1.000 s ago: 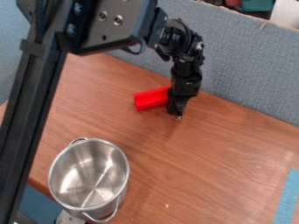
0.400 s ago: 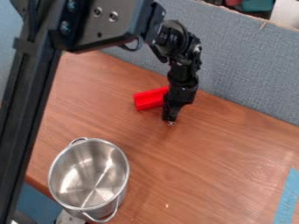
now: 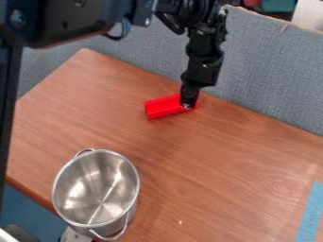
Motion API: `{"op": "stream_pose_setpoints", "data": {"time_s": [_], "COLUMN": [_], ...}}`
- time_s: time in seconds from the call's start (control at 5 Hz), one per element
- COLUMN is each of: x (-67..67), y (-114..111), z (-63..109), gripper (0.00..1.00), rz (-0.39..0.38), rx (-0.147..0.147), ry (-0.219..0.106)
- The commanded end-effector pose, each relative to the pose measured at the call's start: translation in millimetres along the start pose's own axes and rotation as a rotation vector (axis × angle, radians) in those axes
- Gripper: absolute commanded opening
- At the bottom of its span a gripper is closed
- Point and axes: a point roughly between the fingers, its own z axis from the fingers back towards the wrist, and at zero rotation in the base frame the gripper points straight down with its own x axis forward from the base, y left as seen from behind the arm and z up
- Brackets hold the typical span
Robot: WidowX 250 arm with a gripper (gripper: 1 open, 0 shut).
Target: Put the red object in the metal pot
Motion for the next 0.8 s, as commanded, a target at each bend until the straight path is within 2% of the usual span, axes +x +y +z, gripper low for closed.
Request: {"op": "stream_pose_setpoints", "data": {"time_s": [0.0, 0.2, 0.4, 0.6], "x": [25.0, 30.1, 6.7, -19.3], "y": [14.9, 7.0, 10.4, 3.2], "z": [11.8, 23.7, -10.2, -42.5], "gripper": [1.00, 0.00, 0.00, 0.00], "rz": [0.219, 0.471, 0.681, 0.881], "rx": [0.053, 0.070, 0.052, 0.046], "ry": [-0.022, 0.009, 0.038, 0.041]}}
